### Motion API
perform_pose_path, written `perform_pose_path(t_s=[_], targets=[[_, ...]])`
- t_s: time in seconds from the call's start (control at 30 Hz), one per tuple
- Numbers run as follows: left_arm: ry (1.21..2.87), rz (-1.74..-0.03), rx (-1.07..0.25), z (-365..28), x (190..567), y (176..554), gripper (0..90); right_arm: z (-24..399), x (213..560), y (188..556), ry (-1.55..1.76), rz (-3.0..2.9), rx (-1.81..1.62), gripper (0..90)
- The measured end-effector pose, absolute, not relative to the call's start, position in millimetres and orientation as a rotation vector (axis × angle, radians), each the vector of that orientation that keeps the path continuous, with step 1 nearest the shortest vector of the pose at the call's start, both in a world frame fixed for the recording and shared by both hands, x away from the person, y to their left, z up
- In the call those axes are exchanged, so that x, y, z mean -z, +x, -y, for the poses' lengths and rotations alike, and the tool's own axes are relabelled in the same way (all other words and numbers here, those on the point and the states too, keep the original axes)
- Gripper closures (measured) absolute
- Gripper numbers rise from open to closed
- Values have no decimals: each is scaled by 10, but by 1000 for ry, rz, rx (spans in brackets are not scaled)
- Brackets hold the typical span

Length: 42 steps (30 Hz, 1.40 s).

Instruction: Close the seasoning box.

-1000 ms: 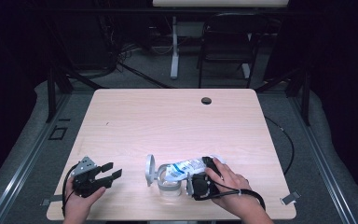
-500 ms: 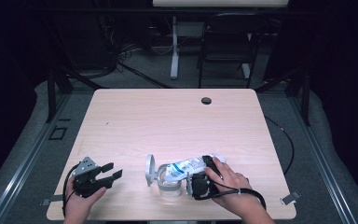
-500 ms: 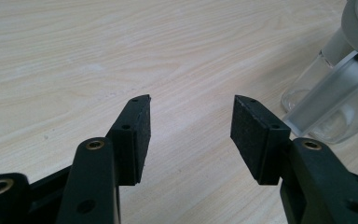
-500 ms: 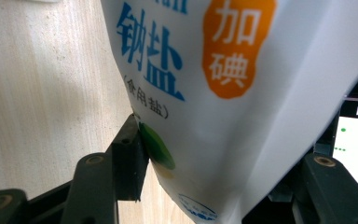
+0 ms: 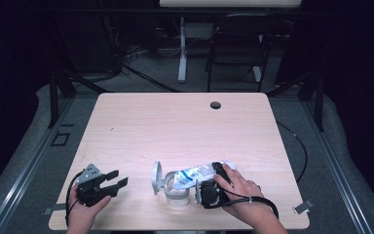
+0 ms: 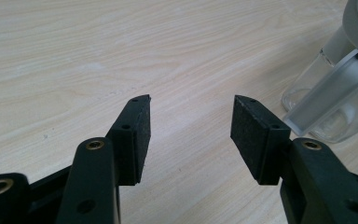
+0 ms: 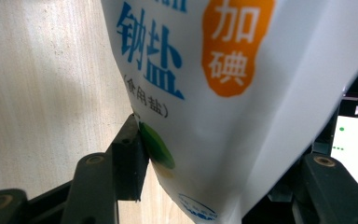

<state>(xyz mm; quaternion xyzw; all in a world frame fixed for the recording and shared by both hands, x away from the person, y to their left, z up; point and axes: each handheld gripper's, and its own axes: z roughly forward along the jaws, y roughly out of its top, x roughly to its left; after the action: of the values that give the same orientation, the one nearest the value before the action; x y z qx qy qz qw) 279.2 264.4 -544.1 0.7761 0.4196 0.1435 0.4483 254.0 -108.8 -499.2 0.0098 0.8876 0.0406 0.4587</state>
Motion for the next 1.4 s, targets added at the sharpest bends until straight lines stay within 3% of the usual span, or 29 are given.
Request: perform_pose_path(t_s=[1.4], targets=[[1907, -1035, -354, -2645, 5440, 2803, 481, 1054, 4945, 2543, -2, -2159, -7, 440]])
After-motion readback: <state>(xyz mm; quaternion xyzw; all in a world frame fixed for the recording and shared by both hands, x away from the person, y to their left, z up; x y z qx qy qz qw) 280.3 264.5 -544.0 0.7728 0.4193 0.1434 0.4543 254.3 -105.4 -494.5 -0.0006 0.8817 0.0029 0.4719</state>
